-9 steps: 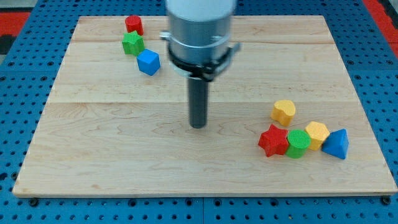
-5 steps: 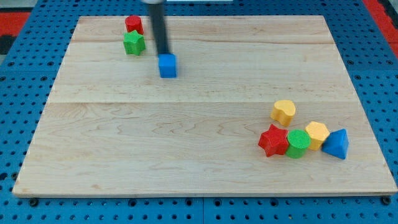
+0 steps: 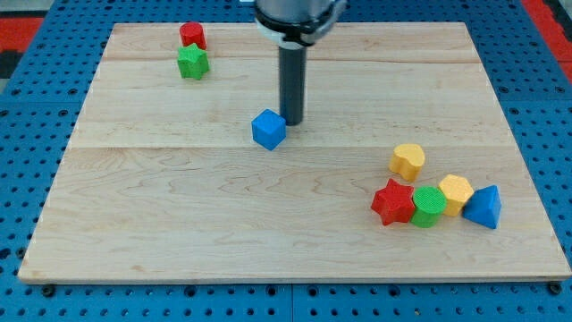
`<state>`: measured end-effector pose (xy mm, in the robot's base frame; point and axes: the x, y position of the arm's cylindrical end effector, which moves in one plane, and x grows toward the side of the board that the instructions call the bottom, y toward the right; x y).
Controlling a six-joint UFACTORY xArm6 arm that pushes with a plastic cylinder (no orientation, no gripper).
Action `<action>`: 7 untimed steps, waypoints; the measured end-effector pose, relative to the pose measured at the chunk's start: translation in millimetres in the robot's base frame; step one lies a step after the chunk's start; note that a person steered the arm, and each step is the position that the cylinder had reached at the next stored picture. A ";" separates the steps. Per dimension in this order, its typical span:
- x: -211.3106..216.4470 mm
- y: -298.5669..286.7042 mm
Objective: Drag the blue cube to the top left of the red star
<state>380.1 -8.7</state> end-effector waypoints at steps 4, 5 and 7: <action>40.1 80.2; 21.0 52.2; 55.1 132.2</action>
